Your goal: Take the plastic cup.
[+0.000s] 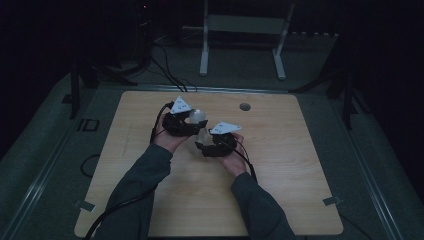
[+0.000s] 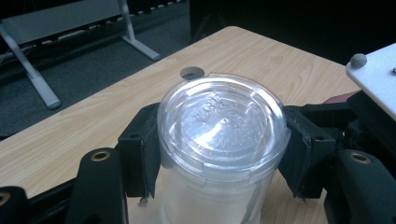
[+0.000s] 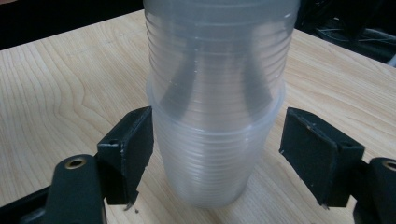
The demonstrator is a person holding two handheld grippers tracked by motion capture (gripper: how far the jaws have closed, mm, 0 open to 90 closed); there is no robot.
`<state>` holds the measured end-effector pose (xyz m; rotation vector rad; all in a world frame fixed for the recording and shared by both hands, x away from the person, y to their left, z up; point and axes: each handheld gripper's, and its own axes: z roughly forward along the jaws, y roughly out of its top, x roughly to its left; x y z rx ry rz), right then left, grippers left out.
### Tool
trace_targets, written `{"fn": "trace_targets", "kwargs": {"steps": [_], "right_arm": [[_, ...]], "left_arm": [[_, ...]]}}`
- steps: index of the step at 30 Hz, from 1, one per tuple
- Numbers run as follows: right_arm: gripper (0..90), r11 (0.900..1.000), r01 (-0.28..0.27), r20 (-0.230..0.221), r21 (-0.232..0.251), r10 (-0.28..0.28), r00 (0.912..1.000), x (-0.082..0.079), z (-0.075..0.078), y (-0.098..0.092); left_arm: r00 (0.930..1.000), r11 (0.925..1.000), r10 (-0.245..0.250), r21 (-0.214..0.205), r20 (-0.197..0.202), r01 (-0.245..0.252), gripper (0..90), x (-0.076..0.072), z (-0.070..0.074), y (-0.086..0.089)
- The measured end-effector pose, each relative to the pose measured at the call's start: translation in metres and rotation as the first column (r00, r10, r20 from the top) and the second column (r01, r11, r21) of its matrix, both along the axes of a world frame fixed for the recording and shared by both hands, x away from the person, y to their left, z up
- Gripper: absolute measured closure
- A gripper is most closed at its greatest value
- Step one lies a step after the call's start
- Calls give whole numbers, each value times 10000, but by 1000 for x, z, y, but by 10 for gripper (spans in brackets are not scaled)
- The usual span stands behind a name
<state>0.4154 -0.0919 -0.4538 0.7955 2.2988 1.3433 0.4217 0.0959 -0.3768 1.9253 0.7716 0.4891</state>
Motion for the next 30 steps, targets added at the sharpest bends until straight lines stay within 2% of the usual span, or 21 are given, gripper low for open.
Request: {"fn": "trace_targets", "kwargs": {"steps": [12,30], "right_arm": [[207,10000,20,-26,-77,-20,10000,5,-5,8],[222,9996,74,289,-282,-66,9996,3,-7,11]], "left_arm": [[9999,9998,16,-177,-128,-19,386,1,1,1],[9999,9997,-31,-258,-121,28,384,1,2,2]]}}
